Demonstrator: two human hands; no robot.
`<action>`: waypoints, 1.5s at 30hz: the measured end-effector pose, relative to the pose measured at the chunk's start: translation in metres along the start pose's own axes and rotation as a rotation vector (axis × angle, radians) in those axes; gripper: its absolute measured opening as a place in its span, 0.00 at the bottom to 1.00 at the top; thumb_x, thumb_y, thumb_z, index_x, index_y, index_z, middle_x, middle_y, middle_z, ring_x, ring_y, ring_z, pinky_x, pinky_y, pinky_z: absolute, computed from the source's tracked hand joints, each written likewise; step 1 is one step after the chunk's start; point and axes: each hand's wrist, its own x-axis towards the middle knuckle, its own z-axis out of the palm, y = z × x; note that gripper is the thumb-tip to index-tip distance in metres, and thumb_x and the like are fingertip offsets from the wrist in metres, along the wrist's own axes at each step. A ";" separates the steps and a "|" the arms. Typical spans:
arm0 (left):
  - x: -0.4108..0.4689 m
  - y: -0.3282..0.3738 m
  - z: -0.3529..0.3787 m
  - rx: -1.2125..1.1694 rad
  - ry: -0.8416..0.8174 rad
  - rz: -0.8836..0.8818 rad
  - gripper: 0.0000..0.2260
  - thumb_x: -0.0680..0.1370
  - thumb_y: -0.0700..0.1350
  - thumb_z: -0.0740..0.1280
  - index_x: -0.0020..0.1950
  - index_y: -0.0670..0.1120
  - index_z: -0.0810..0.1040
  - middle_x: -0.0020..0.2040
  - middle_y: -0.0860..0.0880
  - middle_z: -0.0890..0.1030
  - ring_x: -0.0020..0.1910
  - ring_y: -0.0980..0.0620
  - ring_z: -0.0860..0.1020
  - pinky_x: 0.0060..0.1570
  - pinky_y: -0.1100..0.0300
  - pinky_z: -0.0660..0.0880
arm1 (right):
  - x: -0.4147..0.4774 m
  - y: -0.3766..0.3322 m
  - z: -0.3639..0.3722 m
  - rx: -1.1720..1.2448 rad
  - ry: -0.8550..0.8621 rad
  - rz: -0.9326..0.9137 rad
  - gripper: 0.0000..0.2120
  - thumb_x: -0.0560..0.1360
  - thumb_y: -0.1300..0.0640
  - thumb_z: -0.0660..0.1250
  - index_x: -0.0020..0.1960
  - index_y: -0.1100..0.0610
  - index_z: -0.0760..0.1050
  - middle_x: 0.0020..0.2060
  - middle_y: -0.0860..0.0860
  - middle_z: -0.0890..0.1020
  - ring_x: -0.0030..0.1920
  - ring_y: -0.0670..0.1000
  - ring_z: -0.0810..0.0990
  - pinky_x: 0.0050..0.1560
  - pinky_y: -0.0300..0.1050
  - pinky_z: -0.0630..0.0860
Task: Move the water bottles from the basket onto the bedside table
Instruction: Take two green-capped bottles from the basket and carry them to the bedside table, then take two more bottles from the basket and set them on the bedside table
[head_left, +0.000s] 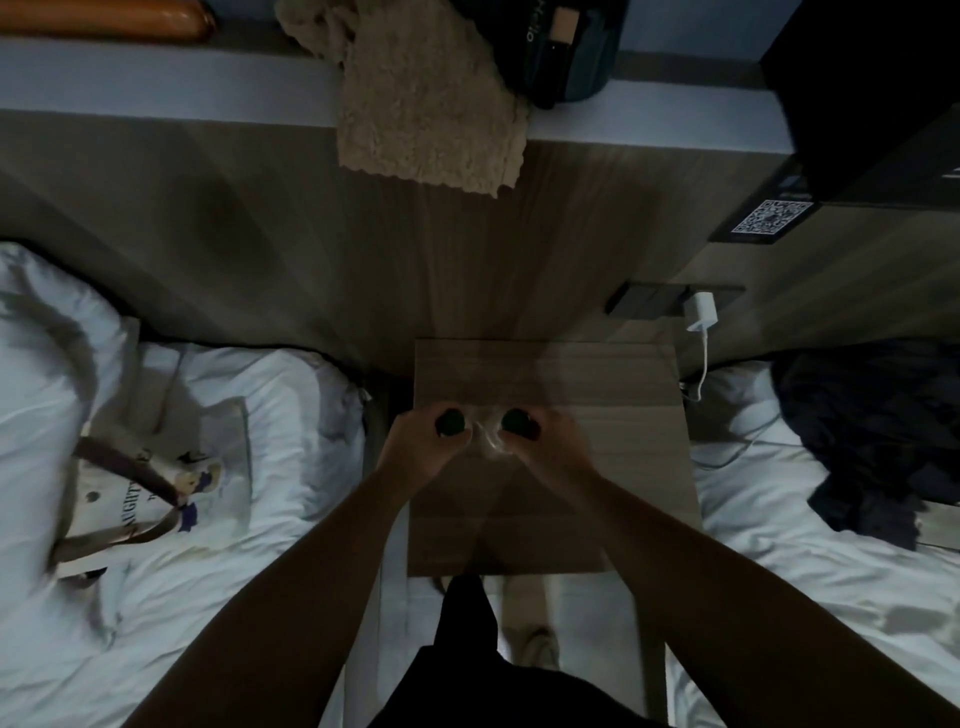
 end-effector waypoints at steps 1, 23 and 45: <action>0.000 -0.002 0.001 -0.003 0.000 -0.007 0.13 0.72 0.50 0.71 0.55 0.50 0.78 0.47 0.51 0.83 0.47 0.55 0.80 0.51 0.57 0.79 | 0.000 0.000 -0.001 -0.008 -0.004 0.000 0.17 0.70 0.45 0.70 0.56 0.50 0.78 0.44 0.47 0.83 0.45 0.46 0.79 0.39 0.39 0.71; -0.180 -0.010 0.099 -0.136 0.267 -0.277 0.12 0.69 0.46 0.68 0.52 0.46 0.76 0.40 0.50 0.79 0.41 0.49 0.79 0.39 0.58 0.74 | -0.114 0.099 -0.019 -0.058 -0.254 -0.008 0.31 0.77 0.51 0.64 0.76 0.52 0.55 0.57 0.54 0.75 0.52 0.51 0.77 0.48 0.42 0.74; -0.536 -0.044 0.305 -0.348 0.681 -0.846 0.17 0.77 0.48 0.65 0.64 0.46 0.71 0.45 0.50 0.78 0.44 0.50 0.77 0.45 0.59 0.71 | -0.315 0.202 0.038 -0.583 -0.806 -0.374 0.26 0.76 0.53 0.65 0.72 0.57 0.62 0.69 0.56 0.69 0.67 0.54 0.70 0.66 0.48 0.69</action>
